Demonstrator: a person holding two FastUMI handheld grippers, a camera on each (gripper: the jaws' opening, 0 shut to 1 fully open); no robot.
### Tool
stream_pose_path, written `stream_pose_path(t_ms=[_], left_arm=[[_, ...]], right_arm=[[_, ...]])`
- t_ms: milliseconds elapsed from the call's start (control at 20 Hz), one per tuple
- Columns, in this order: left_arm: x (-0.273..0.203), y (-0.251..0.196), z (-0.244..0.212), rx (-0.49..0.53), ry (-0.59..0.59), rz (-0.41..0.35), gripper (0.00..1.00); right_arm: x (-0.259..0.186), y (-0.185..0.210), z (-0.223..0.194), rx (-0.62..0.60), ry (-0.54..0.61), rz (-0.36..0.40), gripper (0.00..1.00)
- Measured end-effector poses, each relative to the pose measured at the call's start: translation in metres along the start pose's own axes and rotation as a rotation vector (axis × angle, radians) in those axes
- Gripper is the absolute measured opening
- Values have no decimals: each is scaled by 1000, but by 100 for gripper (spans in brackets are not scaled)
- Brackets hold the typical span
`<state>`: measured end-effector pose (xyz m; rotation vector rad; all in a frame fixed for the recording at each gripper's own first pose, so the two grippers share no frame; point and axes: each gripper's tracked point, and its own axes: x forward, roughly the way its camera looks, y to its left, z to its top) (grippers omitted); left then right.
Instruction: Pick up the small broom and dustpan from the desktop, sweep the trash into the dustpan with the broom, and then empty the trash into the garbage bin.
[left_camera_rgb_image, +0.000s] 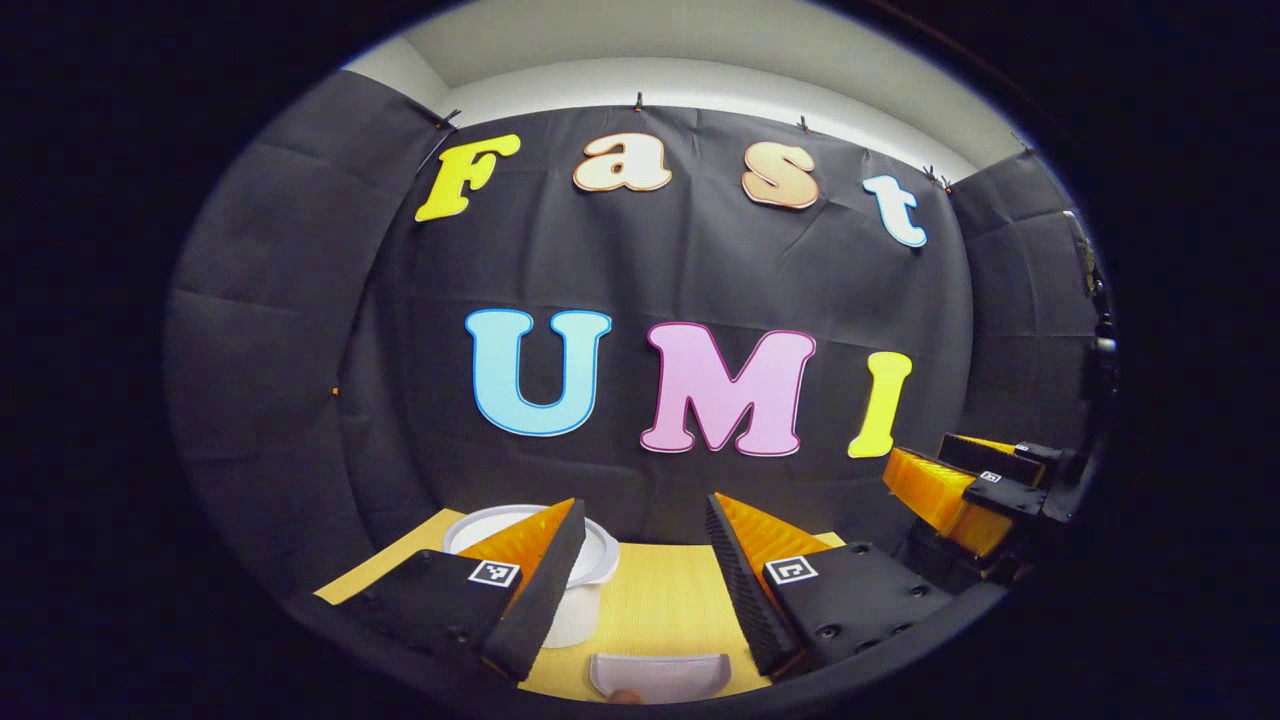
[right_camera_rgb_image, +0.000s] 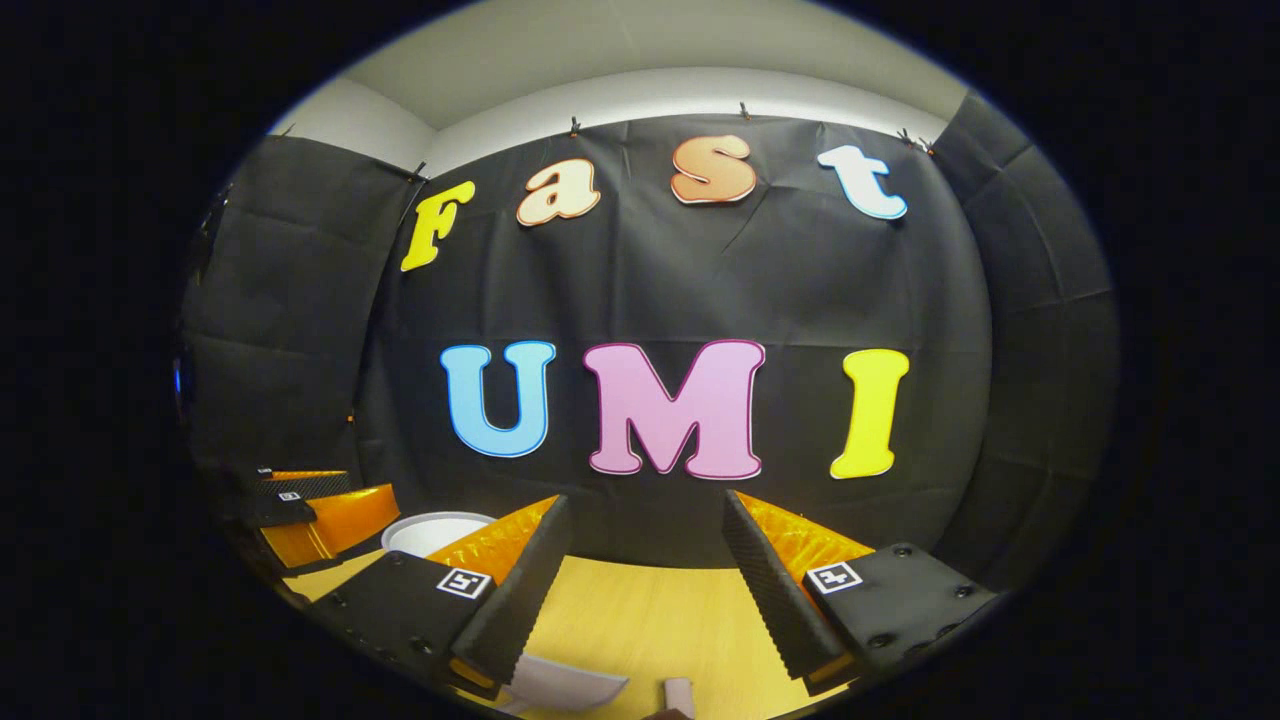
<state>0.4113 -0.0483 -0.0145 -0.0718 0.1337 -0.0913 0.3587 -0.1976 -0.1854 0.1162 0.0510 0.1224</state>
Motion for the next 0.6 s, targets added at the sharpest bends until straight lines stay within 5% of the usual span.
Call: stream_pose_path(t_ms=[300,600], left_arm=[[-16,-4,-2,-3,-2,-66,73],[-29,1,-21,-41,28,-61,73]], right_arm=[[-26,-11,7,-13,-20,-108,98],[-48,-3,6,-43,-28,-126,93]])
